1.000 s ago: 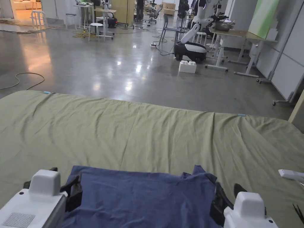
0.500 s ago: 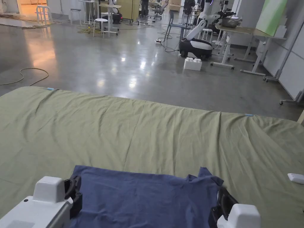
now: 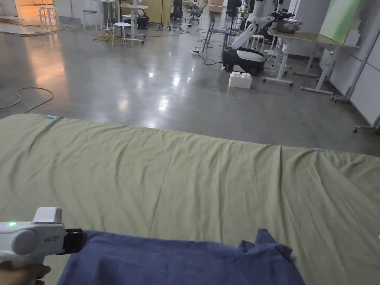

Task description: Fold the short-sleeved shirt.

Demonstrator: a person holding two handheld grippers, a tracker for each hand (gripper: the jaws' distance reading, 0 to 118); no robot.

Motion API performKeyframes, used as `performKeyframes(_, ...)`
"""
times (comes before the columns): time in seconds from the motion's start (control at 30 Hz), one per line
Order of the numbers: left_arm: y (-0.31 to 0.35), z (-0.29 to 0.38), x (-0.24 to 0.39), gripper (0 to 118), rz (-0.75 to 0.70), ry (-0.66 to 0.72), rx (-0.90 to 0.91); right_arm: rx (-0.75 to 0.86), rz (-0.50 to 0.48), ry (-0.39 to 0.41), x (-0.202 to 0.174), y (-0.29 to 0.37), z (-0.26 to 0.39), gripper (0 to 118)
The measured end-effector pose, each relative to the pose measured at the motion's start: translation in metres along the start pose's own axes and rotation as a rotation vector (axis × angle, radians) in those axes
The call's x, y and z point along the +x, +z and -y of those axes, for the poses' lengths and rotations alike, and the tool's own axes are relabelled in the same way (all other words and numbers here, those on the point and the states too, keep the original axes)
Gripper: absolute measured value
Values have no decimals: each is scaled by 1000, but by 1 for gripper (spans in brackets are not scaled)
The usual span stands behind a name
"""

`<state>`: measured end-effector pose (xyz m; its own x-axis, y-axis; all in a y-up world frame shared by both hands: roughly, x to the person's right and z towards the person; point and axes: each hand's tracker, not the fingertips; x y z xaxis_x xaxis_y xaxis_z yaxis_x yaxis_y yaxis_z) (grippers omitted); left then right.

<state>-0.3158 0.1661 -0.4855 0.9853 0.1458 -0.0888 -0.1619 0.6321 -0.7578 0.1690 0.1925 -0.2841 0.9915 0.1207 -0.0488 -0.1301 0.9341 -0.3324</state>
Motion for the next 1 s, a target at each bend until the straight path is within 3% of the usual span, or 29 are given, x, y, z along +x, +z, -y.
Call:
performKeyframes(0.03,-13,-8,2,72,10,-15,-26,-12,4,11,1,-4,3,0)
performKeyframes(0.07,-24,-14,4,74,14,-23,-42,-23,9,20,2,-6,5,0)
performKeyframes(0.2,-50,-3,26,74,-78,-64,-72,-66,29,19,9,-14,17,0)
performKeyframes(0.4,-97,-6,12,72,-185,-204,-112,-102,52,-9,20,-20,32,0)
performKeyframes(0.43,-97,-7,17,64,-195,-215,-101,-113,51,-17,23,-22,33,1)
performKeyframes(0.5,-88,1,24,29,-133,-247,-70,-140,66,-28,28,-28,32,1)
performKeyframes(0.53,-88,4,28,10,-98,-266,-75,-154,74,-37,32,-32,31,6)
performKeyframes(0.57,-87,8,33,6,-110,-316,-67,-177,77,-49,36,-39,29,18)
performKeyframes(0.63,-86,17,40,5,-122,-382,-90,-241,70,-76,49,-56,23,56)
performKeyframes(0.67,-83,16,40,5,-112,-380,-91,-251,55,-94,56,-64,20,64)
performKeyframes(1.0,-23,9,15,5,-112,-301,68,-472,24,-124,129,-183,-20,68)
